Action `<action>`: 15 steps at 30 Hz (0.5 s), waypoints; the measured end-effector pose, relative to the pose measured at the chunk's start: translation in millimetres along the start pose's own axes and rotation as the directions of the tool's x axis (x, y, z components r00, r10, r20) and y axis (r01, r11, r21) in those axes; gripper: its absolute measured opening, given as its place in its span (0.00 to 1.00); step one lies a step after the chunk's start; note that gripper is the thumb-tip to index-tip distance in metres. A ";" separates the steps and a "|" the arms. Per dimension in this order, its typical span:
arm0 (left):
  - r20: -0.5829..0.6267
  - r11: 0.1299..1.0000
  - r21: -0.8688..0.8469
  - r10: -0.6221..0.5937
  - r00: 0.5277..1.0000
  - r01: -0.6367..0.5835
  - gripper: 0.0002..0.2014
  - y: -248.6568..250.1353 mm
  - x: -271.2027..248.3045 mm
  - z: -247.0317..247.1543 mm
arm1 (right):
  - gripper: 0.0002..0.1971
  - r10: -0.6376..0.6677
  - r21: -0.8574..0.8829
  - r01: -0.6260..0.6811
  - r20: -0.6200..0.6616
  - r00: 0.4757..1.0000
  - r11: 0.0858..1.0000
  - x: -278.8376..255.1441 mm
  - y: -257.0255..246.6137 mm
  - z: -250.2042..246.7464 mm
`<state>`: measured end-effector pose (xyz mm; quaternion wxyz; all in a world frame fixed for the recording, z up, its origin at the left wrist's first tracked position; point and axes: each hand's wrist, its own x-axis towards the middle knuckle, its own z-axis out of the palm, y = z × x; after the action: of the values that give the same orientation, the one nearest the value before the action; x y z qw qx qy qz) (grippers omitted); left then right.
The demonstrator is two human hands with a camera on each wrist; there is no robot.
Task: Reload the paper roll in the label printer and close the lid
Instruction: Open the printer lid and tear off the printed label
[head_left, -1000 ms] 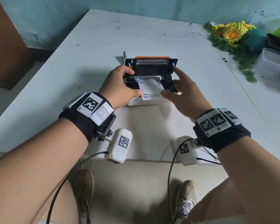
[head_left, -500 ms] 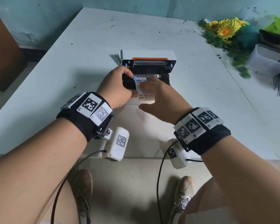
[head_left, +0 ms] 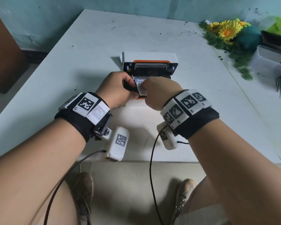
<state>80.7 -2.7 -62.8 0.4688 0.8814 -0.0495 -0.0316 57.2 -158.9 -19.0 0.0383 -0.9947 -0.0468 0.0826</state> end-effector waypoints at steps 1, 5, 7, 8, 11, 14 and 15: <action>0.005 1.000 -0.003 0.000 1.000 0.000 0.14 -0.1 0.3 -1.1 | 0.19 -0.006 0.001 0.006 0.015 1.000 1.000 2.9 -0.3 -2.1; 0.023 0.999 -0.008 -0.030 0.999 0.031 0.16 -1.0 8.2 -4.0 | 0.19 -0.046 -0.011 0.047 0.057 0.997 0.999 3.5 7.6 -0.5; 0.076 0.999 0.022 -0.045 0.996 0.043 0.15 1.4 13.4 -8.9 | 0.20 -0.079 -0.028 0.081 0.047 0.996 0.996 -2.2 13.1 2.7; 0.108 0.998 0.033 -0.049 0.993 0.046 0.15 2.7 15.8 -11.9 | 0.20 -0.086 -0.038 0.087 0.031 0.996 0.995 -5.3 14.9 4.0; 0.146 0.999 0.034 -0.040 0.989 0.035 0.15 4.4 19.4 -19.0 | 0.18 -0.092 -0.074 0.089 -0.043 0.995 0.993 -8.2 15.0 4.0; 0.131 0.999 0.033 -0.021 0.991 0.016 0.16 3.5 17.8 -16.2 | 0.15 -0.068 -0.082 0.062 -0.081 0.994 0.995 -5.8 11.5 4.7; 0.120 0.999 0.044 -0.019 0.993 0.014 0.16 2.8 16.5 -15.2 | 0.15 -0.060 -0.087 0.053 -0.083 0.995 0.995 -4.9 9.5 5.0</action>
<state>98.5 6.3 -52.1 0.4455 0.8882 -0.0710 -0.0873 52.4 -168.5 -23.9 0.0004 -0.9964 -0.0766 0.0368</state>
